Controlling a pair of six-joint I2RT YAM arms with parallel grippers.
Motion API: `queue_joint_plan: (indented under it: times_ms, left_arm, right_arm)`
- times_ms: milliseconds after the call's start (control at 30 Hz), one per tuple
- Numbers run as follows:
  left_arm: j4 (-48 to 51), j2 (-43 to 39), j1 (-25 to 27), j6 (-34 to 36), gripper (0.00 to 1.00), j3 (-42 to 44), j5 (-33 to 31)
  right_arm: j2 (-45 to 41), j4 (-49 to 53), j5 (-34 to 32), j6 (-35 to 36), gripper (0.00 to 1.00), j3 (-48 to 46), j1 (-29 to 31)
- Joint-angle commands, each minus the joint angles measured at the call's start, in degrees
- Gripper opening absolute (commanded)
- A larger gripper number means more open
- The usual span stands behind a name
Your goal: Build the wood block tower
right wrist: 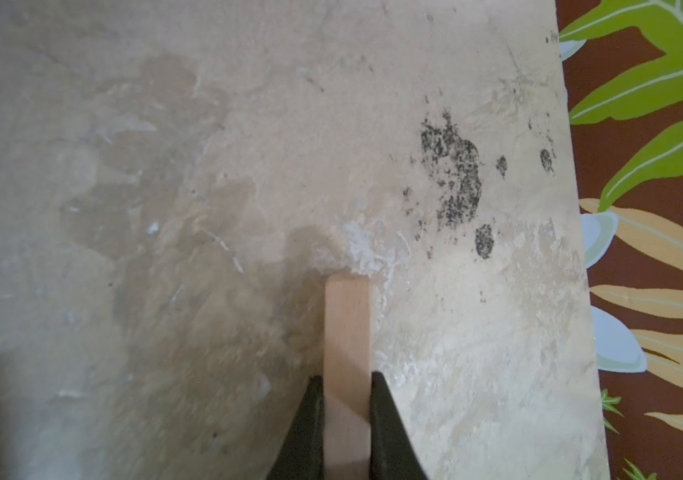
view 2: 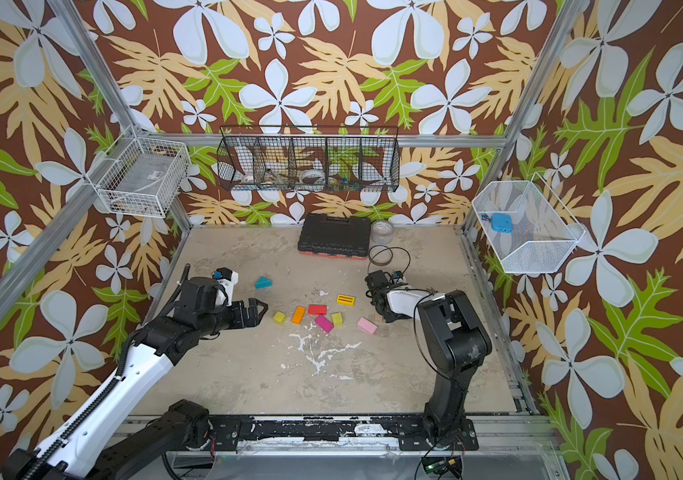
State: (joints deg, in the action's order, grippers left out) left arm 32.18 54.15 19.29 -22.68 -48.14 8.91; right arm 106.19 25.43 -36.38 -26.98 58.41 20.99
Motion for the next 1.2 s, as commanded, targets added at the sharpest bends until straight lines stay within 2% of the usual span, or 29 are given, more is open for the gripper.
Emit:
queue_joint_plan:
  times_ms: [0, 200, 533, 833, 1033, 1167]
  left_arm:
    - [-0.81, 0.03, 0.00, -0.09, 1.00, 0.13, 0.20]
    - [-0.95, -0.60, 0.02, -0.26, 1.00, 0.16, -0.29]
    - [-0.94, -0.23, -0.04, -0.35, 1.00, 0.23, -0.23]
    - [-0.94, -0.44, -0.02, -0.35, 1.00, 0.30, -0.19]
    - [-0.99, -0.74, 0.03, -0.44, 1.00, 0.37, -0.21]
    - [-0.98, -0.97, 0.01, -0.44, 1.00, 0.41, -0.24]
  right_arm:
    - [1.20, 1.64, 7.45, -0.02, 0.20, 0.05, 0.08]
    - [-0.62, 0.59, 8.52, 0.61, 0.31, -0.97, 0.45]
    - [-2.16, -0.99, 10.37, 1.99, 0.35, -1.68, 1.01]
    - [-7.24, -4.43, 12.73, 3.25, 0.53, -4.62, 0.12]
    - [-8.64, -7.27, 20.47, 4.28, 0.54, -6.89, -4.71]
    - [-7.91, -7.67, 21.91, 4.48, 0.54, -6.91, -5.63]
